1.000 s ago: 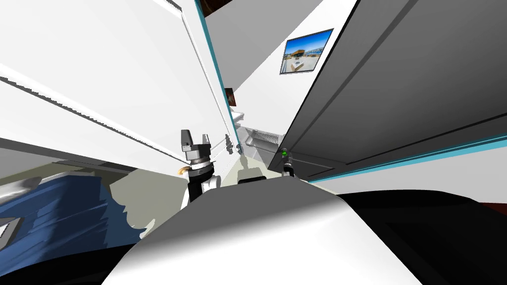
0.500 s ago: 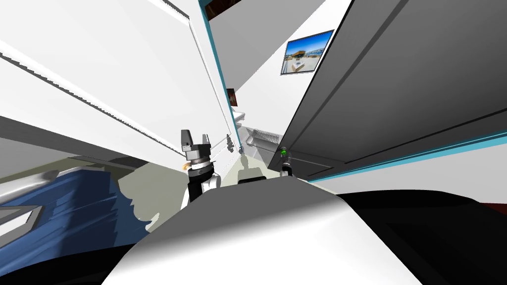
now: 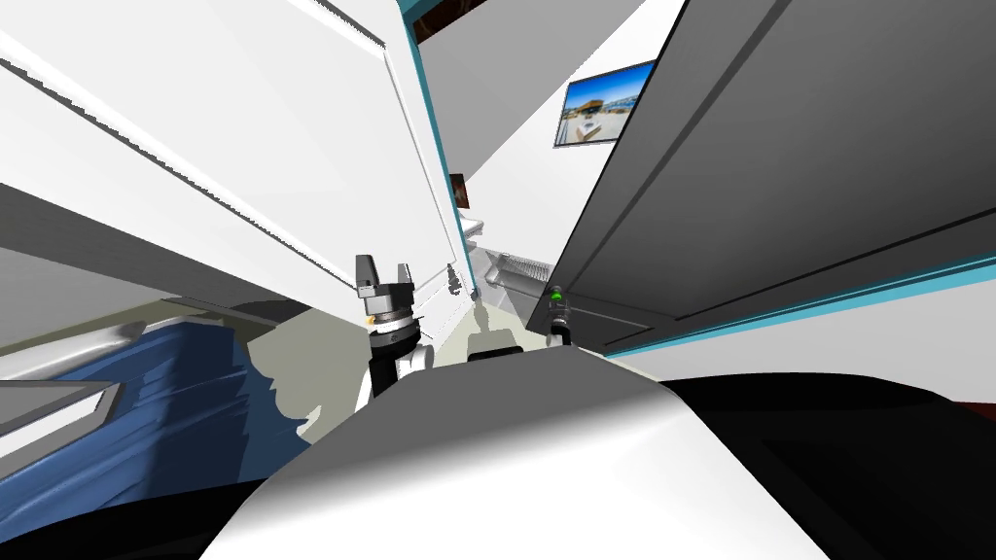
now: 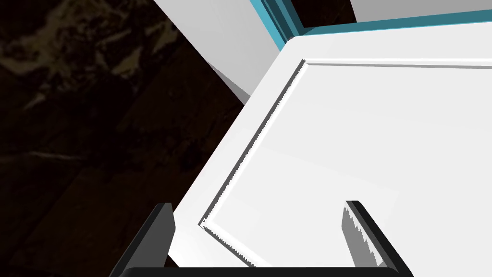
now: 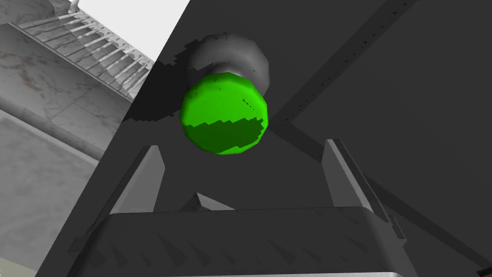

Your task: Pull the door open

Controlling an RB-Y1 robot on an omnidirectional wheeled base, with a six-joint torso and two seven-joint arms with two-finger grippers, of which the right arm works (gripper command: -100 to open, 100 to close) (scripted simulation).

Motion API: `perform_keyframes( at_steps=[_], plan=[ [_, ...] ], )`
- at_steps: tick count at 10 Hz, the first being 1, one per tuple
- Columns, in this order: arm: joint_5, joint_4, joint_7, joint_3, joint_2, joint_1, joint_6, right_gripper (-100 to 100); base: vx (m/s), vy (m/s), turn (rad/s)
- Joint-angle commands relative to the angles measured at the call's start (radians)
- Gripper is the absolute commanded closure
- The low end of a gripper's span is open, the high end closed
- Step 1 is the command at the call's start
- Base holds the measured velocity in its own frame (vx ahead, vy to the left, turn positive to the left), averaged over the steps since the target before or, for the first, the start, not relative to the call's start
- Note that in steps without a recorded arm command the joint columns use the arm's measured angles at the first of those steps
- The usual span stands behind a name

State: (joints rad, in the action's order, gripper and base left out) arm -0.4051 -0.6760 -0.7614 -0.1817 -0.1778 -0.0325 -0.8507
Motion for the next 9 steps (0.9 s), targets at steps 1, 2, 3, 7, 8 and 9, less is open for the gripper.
perform_keyframes(
  at_steps=[1,2,3,7,8,9],
  plan=[
    [-0.011,-0.005,-0.036,0.003,0.005,-0.001,0.003,-100,-0.059,-0.008,0.020],
    [-0.028,-0.010,-0.072,0.009,0.012,-0.004,0.004,-100,-0.055,-0.004,0.036],
    [-0.046,-0.014,-0.100,0.014,0.020,-0.007,0.006,-100,-0.075,-0.009,0.064],
    [-0.080,-0.022,-0.191,0.025,0.035,-0.013,0.010,-100,-0.067,-0.007,0.035],
    [-0.096,-0.026,-0.227,0.030,0.042,-0.016,0.011,-100,-0.056,-0.004,0.034],
    [-0.112,-0.029,-0.252,0.035,0.049,-0.019,0.013,-100,-0.081,-0.005,0.058]
  ],
)
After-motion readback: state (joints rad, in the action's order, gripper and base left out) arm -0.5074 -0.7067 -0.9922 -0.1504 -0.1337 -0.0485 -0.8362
